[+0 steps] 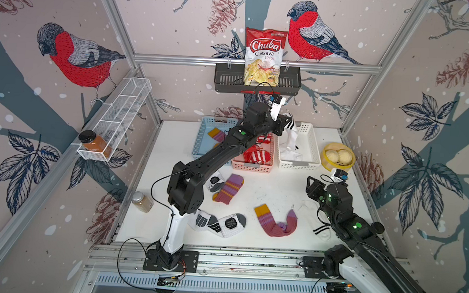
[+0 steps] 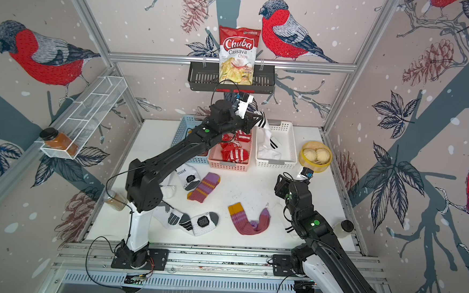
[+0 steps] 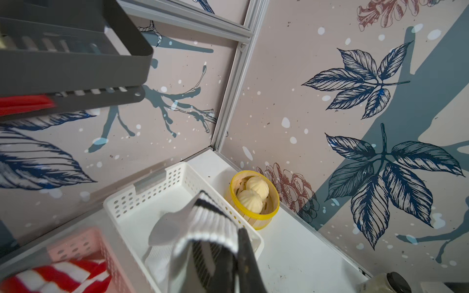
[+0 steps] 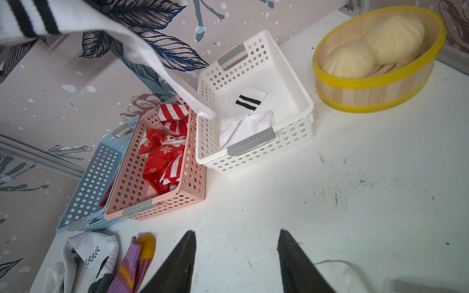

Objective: Sort the socks into the basket by color
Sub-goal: Place the sock in the bin, then pick up the sock at the center of the board.

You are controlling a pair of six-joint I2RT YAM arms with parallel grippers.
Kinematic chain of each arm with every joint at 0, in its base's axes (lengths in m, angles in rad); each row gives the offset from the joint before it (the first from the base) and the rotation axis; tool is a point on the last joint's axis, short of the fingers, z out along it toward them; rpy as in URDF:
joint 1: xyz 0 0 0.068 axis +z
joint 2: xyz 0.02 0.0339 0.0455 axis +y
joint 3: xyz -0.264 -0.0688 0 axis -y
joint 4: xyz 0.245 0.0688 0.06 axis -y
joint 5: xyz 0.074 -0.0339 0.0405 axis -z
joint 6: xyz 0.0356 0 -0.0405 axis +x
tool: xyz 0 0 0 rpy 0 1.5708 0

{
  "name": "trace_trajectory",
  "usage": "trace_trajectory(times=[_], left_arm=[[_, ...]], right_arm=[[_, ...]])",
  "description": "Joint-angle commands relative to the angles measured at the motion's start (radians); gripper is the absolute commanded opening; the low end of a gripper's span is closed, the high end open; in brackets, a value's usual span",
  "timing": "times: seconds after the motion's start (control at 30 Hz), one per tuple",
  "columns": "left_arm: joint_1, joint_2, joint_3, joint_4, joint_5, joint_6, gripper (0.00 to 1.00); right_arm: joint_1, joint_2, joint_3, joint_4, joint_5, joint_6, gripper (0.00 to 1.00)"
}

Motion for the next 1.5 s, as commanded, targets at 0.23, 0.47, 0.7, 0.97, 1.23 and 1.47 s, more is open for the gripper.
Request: trace_trajectory(times=[0.23, 0.47, 0.7, 0.97, 1.23, 1.47], left_arm=[[0.0, 0.322, 0.283, 0.091, 0.031, -0.065, 0.0], [0.0, 0.416, 0.294, 0.179, 0.066, -0.113, 0.26], [0.0, 0.408, 0.263, 0.136, 0.04, -0.078, 0.47], [0.0, 0.268, 0.092, 0.14, -0.019, -0.029, 0.5], [0.0, 0.053, -0.177, 0.101, -0.149, -0.003, 0.49], [0.0, -0.227, -0.553, 0.114, -0.321, -0.004, 0.5]], right_arm=[[0.0, -0.056, -0.017, -0.044, 0.009, 0.022, 0.54], [0.0, -0.064, -0.016, -0.052, -0.005, 0.029, 0.54], [0.001, -0.065, -0.02, -0.053, -0.008, 0.035, 0.54], [0.0, -0.054, -0.005, -0.064, 0.002, 0.023, 0.55], [0.0, -0.012, 0.007, -0.079, -0.014, 0.006, 0.58], [0.012, 0.051, 0.021, -0.062, -0.087, -0.038, 0.62]])
